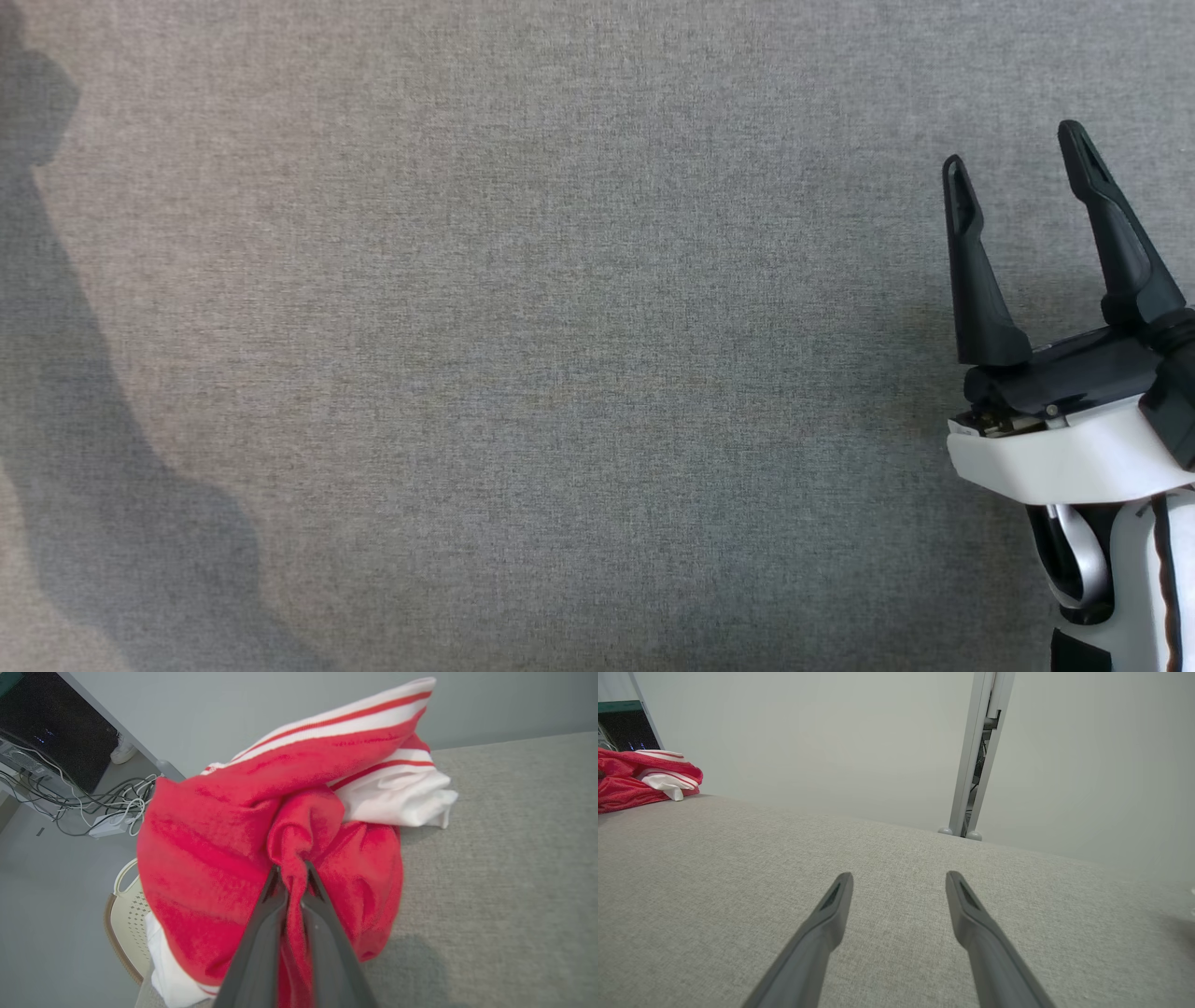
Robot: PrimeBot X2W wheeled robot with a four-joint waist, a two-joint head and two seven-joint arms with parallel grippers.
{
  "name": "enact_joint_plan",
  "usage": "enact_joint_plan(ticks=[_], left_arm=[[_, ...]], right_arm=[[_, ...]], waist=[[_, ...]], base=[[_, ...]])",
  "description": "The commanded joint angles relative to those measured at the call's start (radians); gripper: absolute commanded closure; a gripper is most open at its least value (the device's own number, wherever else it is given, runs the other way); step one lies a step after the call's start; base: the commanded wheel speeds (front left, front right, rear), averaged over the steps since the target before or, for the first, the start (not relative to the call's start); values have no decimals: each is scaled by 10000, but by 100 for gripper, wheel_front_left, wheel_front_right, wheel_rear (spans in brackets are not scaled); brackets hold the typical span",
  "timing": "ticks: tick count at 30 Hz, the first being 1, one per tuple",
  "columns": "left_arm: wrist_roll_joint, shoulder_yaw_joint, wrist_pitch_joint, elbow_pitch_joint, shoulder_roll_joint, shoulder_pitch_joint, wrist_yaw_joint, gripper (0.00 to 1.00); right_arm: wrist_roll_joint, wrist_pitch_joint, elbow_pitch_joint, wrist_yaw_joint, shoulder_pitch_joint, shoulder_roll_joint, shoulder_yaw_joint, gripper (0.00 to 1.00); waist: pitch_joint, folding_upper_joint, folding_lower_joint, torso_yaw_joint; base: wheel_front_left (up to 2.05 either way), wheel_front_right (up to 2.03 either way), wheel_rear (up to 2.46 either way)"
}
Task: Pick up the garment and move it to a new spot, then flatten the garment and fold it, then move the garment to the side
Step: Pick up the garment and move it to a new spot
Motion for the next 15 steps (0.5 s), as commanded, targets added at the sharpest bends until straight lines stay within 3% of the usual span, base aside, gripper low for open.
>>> enact_joint_plan(ticks=[1, 9, 15], left_arm=[[24, -41, -9, 56, 46, -257, -101, 100], [302, -542, -3, -30, 232, -933, -470, 100], [362, -950, -26, -316, 43, -1171, -729, 100]], right_arm=[[59, -113, 71, 1, 7, -43, -8, 0], [500, -454, 709, 1, 83, -44, -102, 0], [751, -724, 1190, 1, 204, -46, -358, 0]], waist=[[-176, 0, -1, 16], [-1198, 0, -1, -113], [-2036, 0, -1, -337]], base=[[0, 0, 0], [0, 0, 0], [0, 0, 0]])
